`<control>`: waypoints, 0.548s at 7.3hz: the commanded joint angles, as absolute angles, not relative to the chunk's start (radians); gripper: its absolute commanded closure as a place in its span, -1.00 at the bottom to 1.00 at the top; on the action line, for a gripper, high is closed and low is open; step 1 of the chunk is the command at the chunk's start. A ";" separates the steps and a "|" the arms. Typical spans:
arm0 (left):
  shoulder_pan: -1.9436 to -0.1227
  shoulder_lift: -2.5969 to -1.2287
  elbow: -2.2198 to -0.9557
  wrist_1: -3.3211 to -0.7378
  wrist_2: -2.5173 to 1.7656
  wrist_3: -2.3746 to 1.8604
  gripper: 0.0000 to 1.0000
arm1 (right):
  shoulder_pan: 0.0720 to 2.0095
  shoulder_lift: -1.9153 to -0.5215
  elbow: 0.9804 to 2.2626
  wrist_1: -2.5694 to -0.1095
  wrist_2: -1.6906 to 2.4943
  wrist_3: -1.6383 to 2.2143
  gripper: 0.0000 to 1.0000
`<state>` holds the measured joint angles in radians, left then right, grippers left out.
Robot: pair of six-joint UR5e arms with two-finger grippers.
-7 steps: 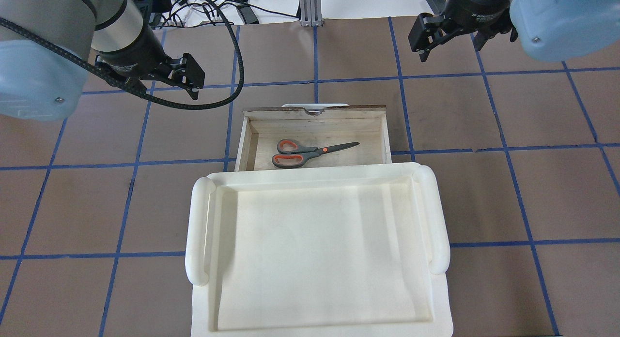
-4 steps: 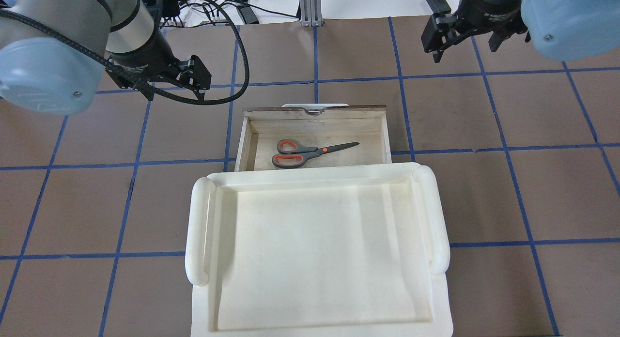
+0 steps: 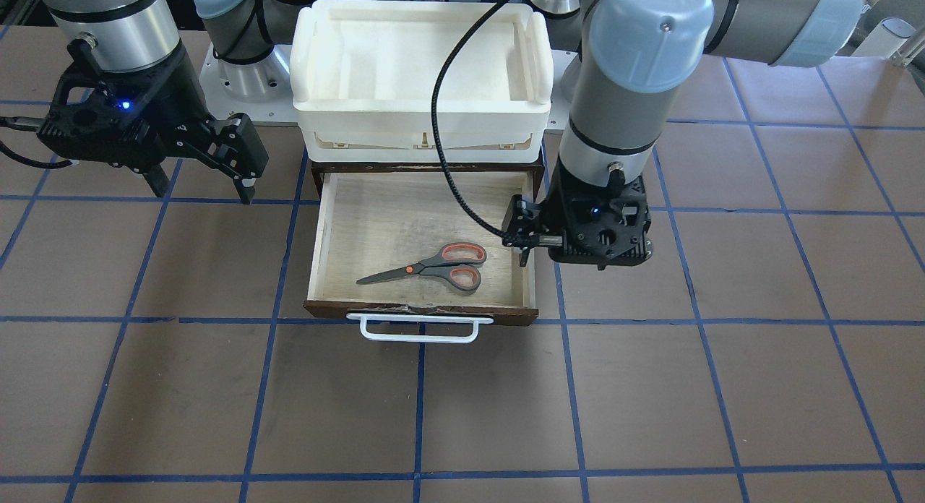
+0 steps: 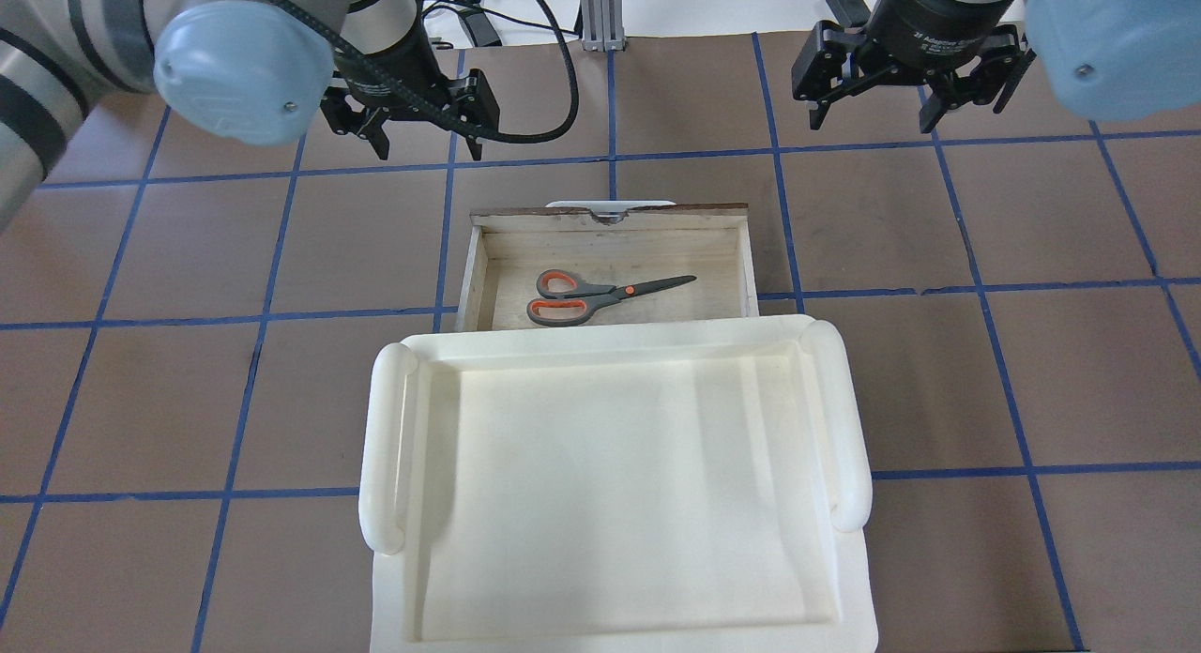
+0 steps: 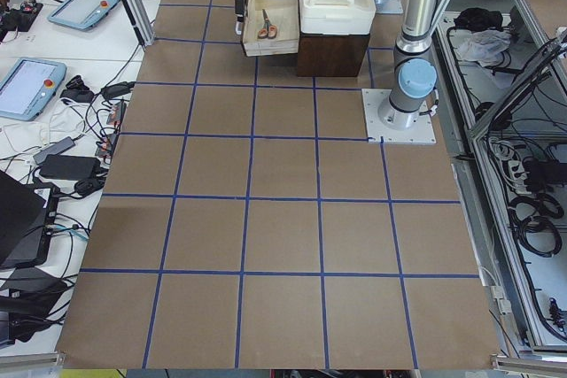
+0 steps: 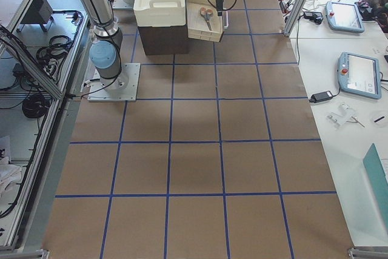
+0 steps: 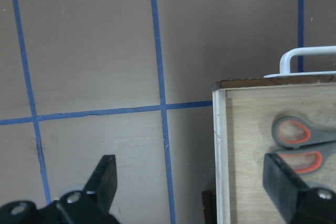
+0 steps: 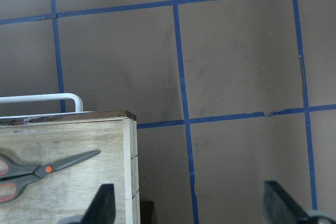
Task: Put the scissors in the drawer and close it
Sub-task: 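Move the left gripper over the drawer's front edge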
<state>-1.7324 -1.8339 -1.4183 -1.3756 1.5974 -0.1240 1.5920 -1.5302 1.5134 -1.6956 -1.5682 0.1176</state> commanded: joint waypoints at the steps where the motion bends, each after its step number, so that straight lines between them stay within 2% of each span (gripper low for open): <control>1: -1.799 -1.945 -1.341 -1.304 1.571 -0.237 -1.00 | 1.592 -1.534 1.516 -1.689 -1.571 0.123 -1.00; 4: -1.851 -2.058 -1.338 -1.111 1.556 -0.299 -1.00 | 1.591 -1.534 1.516 -1.690 -1.574 0.111 -1.00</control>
<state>-1.8334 -2.0122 -1.3408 -1.1882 1.5628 -0.2848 1.5921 -1.5339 1.5155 -1.6896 -1.5707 0.1169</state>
